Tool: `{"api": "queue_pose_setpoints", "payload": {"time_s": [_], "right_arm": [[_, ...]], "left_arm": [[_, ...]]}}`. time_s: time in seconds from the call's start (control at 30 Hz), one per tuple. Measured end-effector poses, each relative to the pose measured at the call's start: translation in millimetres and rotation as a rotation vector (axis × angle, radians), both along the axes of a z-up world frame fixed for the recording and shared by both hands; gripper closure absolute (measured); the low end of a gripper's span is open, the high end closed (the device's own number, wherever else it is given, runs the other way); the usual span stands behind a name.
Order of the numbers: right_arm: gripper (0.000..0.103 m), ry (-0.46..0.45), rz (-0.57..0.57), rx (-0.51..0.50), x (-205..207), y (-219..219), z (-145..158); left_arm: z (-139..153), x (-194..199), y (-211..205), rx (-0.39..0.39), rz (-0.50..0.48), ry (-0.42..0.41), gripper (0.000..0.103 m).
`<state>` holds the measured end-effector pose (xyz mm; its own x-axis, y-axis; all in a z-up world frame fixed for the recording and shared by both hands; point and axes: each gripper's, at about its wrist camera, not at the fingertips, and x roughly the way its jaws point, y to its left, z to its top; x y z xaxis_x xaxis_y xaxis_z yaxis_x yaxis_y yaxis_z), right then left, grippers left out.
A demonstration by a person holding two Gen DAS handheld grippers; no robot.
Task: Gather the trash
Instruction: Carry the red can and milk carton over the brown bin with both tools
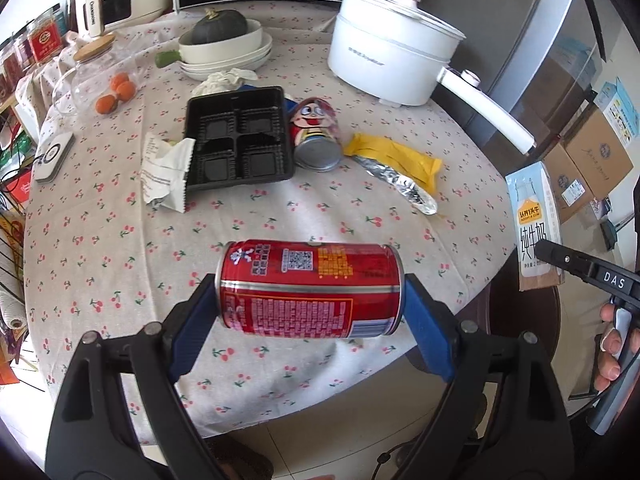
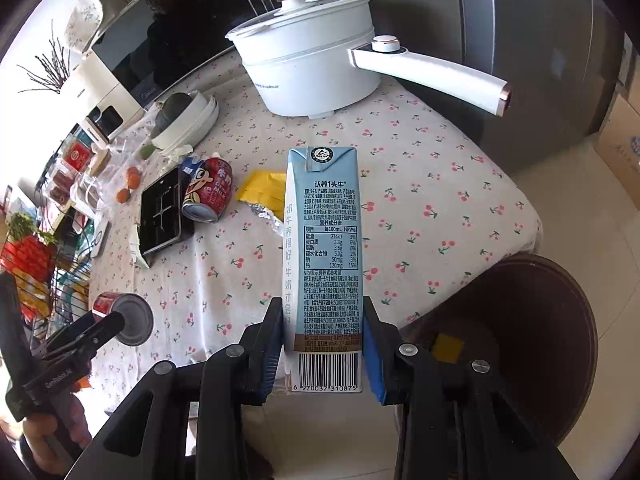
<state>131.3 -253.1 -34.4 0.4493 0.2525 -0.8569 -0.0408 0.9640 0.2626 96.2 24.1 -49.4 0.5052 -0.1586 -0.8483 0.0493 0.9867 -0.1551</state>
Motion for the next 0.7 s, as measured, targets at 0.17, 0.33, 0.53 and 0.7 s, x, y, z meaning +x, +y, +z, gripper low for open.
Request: {"api": "queue_pose_setpoints", "payload": {"time_s": [0.17,0.33,0.53,0.7], "right_arm": [[0.066,0.01,-0.033,-0.009,-10.4,-38.0,-4.8],[0.066,0.023,-0.087,-0.024,-30.5,-81.7,-14.6],[0.066,0.051,-0.153,-0.047,-60.2,-127.4,-35.0],[0.066,0.083,-0.219,-0.038,-85.3,-163.1,-51.5]], "left_arm": [[-5.9,-4.1,-39.2,-0.045,-0.048,0.01,0.014],[-11.4,-10.8,-75.0,-0.021,-0.113,0.007,0.014],[-15.8,-17.2,-121.8,-0.033,-0.205,0.007,0.014],[-24.9,-25.7,-169.2,-0.035,-0.308,0.012,0.014]]}}
